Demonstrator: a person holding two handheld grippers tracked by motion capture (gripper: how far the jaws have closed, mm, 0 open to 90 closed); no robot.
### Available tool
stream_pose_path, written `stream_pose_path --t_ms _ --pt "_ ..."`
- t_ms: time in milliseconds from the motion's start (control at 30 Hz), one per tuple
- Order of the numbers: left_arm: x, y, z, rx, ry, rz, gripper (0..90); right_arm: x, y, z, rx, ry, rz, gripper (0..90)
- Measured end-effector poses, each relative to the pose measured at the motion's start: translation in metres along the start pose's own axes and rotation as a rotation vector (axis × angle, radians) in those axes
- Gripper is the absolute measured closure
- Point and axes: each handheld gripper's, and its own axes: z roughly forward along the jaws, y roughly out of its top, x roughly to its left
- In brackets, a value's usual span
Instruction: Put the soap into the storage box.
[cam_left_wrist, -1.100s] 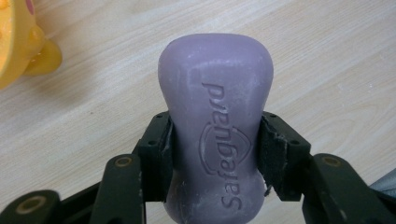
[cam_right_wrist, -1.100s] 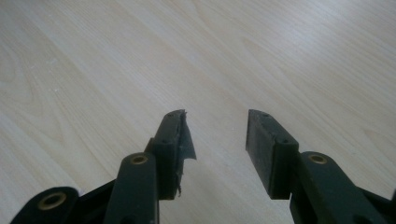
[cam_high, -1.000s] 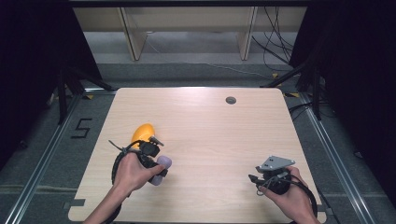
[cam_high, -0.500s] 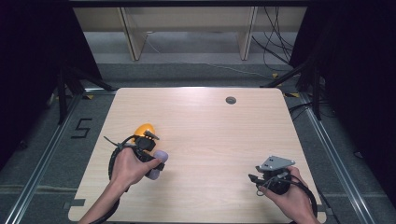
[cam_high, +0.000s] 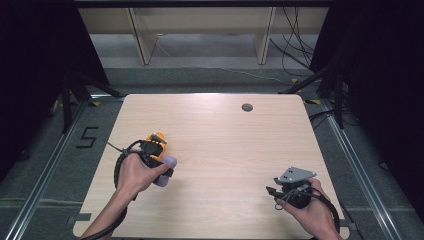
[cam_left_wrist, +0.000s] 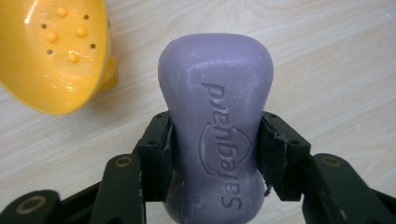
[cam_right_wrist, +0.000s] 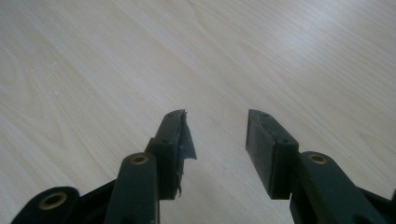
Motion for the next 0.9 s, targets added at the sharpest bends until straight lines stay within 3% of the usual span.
stream_pose_path --t_ms 900 --pt "0.023 0.018 -0.014 -0.034 0.024 -0.041 49.0 -0.001 0.000 0.000 -0.009 0.002 0.004 57.8"
